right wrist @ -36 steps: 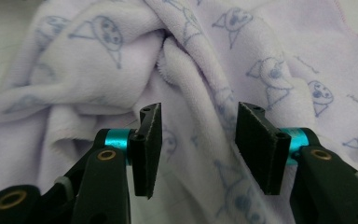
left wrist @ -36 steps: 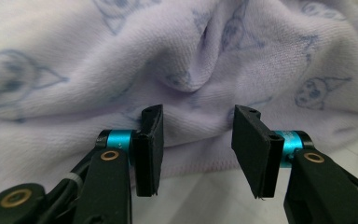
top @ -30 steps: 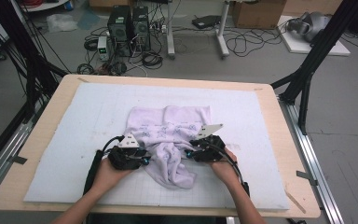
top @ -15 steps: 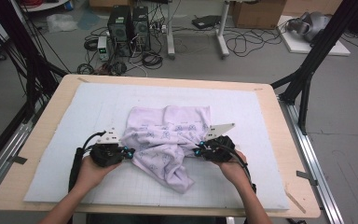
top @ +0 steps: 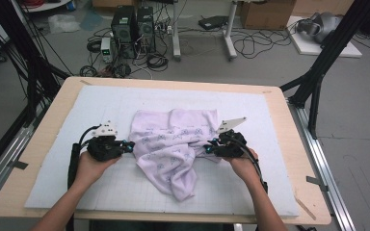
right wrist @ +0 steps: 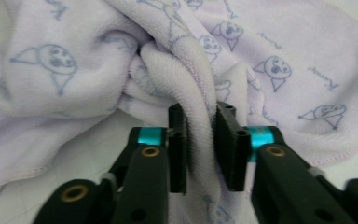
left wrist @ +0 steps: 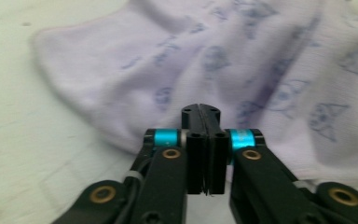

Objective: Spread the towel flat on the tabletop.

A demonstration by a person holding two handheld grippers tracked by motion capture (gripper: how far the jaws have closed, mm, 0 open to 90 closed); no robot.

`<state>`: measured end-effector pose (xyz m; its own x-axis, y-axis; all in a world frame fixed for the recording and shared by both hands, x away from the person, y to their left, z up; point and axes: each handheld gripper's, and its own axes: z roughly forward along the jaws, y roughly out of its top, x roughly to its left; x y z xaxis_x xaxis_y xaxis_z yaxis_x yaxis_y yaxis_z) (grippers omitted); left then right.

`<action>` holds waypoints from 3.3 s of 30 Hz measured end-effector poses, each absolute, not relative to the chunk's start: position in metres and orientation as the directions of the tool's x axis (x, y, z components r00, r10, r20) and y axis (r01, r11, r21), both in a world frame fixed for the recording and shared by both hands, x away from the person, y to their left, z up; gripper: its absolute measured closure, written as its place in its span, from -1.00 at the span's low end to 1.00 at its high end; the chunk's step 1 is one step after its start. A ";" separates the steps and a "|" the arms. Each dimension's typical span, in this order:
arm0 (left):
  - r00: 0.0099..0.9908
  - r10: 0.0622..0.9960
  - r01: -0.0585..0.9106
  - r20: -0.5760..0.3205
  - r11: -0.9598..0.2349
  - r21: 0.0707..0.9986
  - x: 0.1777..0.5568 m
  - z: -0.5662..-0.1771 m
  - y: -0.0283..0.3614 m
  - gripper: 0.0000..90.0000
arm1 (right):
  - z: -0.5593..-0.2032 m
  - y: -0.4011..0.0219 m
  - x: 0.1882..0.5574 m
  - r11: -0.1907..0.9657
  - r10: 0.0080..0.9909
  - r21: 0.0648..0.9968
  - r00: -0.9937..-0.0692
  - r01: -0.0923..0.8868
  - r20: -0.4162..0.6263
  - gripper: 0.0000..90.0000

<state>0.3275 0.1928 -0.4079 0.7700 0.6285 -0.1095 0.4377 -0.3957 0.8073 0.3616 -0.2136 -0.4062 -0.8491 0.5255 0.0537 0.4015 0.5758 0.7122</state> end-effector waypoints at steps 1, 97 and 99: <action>0.779 0.617 0.431 -0.111 -0.398 0.810 0.325 -0.409 0.191 0.78 | -0.407 -0.213 0.363 0.575 0.527 0.711 -0.848 0.405 0.057 0.56; 0.730 0.679 0.444 -0.074 -0.389 0.807 0.342 -0.390 0.212 0.13 | -0.376 -0.225 0.352 0.509 0.567 0.805 -0.822 0.306 -0.045 0.29; 0.751 0.654 0.441 -0.094 -0.391 0.808 0.336 -0.399 0.205 0.16 | -0.384 -0.216 0.347 0.525 0.547 0.798 -0.835 0.297 -0.050 0.29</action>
